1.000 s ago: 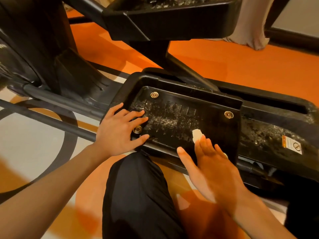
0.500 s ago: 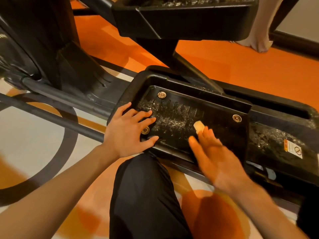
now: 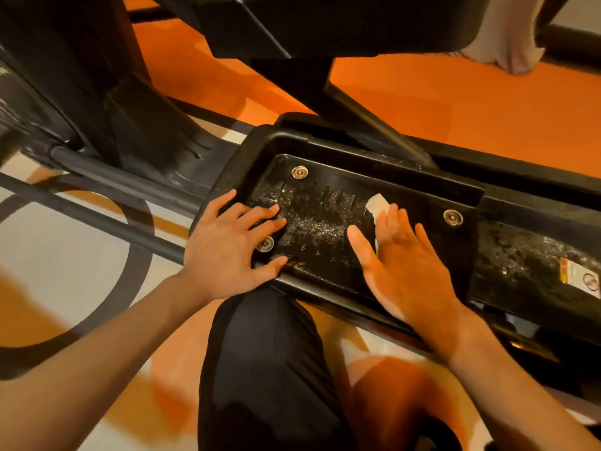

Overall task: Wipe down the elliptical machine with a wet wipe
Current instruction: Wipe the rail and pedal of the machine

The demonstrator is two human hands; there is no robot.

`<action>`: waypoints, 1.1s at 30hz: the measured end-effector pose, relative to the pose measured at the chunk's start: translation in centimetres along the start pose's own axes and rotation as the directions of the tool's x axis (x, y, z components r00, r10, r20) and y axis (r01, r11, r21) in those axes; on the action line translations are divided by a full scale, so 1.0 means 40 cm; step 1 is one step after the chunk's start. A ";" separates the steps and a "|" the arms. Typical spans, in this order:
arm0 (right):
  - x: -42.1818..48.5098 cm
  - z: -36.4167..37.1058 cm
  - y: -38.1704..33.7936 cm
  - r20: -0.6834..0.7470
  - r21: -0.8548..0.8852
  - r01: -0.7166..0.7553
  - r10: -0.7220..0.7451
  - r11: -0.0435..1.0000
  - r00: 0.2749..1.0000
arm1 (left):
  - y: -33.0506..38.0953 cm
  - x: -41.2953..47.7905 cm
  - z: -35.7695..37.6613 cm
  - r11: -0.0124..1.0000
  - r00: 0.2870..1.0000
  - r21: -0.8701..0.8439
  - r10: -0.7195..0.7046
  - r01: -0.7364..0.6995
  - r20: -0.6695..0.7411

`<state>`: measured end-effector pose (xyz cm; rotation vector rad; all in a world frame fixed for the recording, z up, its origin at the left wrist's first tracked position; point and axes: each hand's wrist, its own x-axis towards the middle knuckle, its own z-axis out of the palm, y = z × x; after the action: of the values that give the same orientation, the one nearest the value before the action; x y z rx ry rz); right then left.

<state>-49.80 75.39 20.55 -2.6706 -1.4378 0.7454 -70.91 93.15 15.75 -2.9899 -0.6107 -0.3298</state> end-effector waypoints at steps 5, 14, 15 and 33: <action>-0.154 0.040 -0.055 0.124 0.016 0.053 -0.054 0.998 0.991 | -0.001 0.002 -0.005 1.000 1.000 -0.010 -0.007 0.007 0.011; 0.113 -0.037 0.027 0.005 0.007 0.084 -0.084 0.996 0.996 | -0.003 -0.001 -0.015 0.999 0.993 -0.009 -0.036 0.038 0.113; 0.120 -0.044 0.029 0.014 0.007 0.106 -0.107 0.994 0.994 | -0.004 -0.001 -0.017 0.999 0.992 -0.012 -0.039 0.040 0.124; 0.111 -0.038 0.018 0.038 -0.089 0.166 -0.163 0.982 0.986 | 0.015 -0.004 -0.024 0.986 0.970 0.094 -0.156 0.141 0.185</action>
<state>-46.56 78.80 19.97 -2.5726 -1.7160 0.7271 -71.01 92.42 16.66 -2.9259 -0.8472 -0.0222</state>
